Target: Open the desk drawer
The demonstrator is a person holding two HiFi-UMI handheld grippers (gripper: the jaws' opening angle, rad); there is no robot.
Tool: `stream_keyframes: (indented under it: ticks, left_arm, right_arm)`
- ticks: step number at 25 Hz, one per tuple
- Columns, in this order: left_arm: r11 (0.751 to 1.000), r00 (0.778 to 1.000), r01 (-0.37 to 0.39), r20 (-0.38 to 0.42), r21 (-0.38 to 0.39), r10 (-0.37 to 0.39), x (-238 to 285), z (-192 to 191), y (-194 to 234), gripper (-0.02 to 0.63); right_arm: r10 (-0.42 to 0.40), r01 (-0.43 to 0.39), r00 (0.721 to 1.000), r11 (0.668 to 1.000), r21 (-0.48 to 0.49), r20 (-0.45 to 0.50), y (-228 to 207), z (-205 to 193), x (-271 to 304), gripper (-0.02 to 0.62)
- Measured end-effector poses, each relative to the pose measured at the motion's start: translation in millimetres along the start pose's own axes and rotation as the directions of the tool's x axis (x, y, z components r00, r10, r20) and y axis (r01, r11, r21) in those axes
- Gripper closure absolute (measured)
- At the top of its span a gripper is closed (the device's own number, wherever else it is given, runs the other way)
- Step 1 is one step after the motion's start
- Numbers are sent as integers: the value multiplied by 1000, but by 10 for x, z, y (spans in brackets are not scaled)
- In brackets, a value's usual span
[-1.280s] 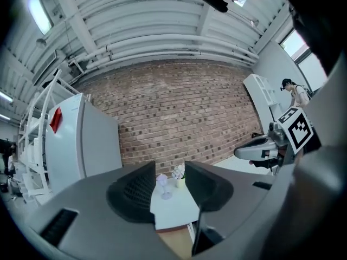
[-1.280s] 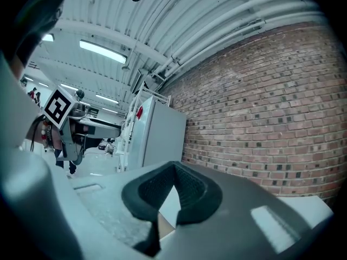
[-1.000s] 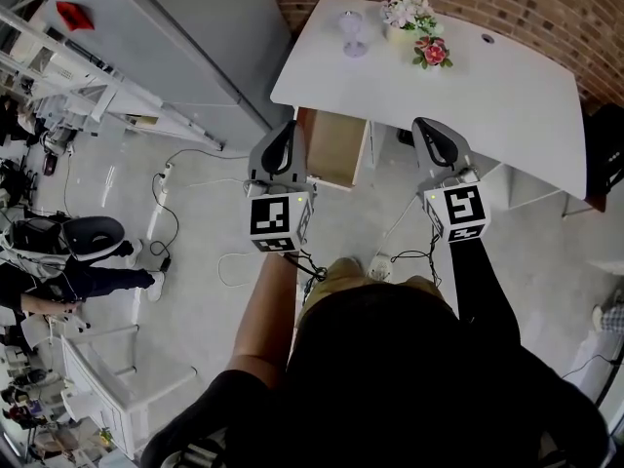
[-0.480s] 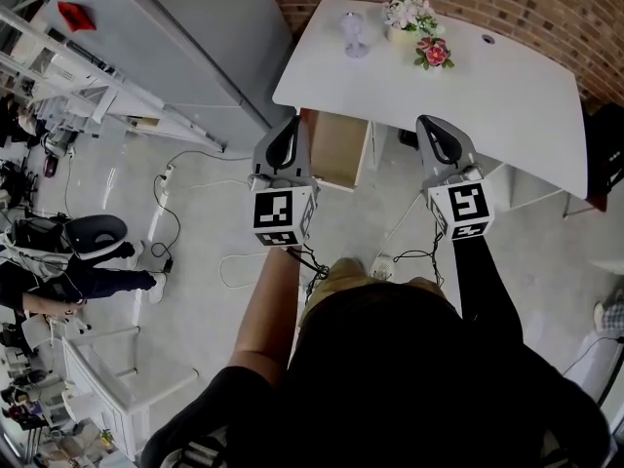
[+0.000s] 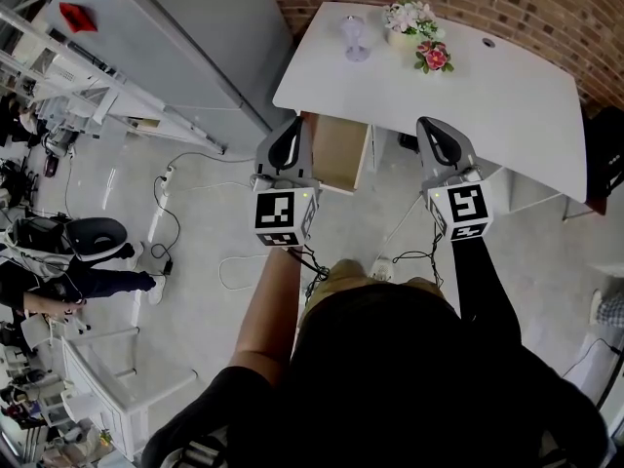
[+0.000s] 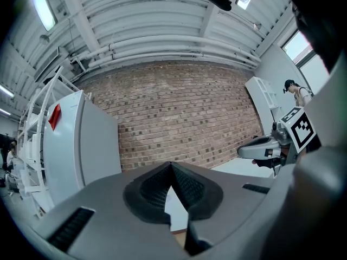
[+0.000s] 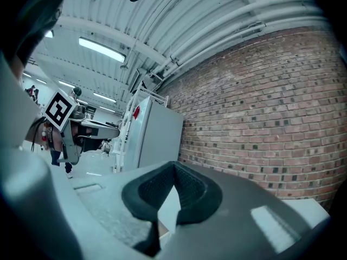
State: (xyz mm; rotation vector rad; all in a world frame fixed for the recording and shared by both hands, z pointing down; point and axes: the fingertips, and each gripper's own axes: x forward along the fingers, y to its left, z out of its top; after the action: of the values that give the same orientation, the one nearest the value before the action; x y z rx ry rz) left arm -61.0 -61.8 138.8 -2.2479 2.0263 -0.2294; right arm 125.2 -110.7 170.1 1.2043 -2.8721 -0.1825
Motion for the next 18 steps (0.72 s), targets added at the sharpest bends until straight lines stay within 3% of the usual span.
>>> stream_keyframes:
  ticks: [18]
  left_arm:
    - [1000, 1000, 8, 12, -9, -8, 82, 36, -23, 598]
  right_arm:
    - [-12, 12, 1000, 1000, -10, 7, -87, 30, 8, 595]
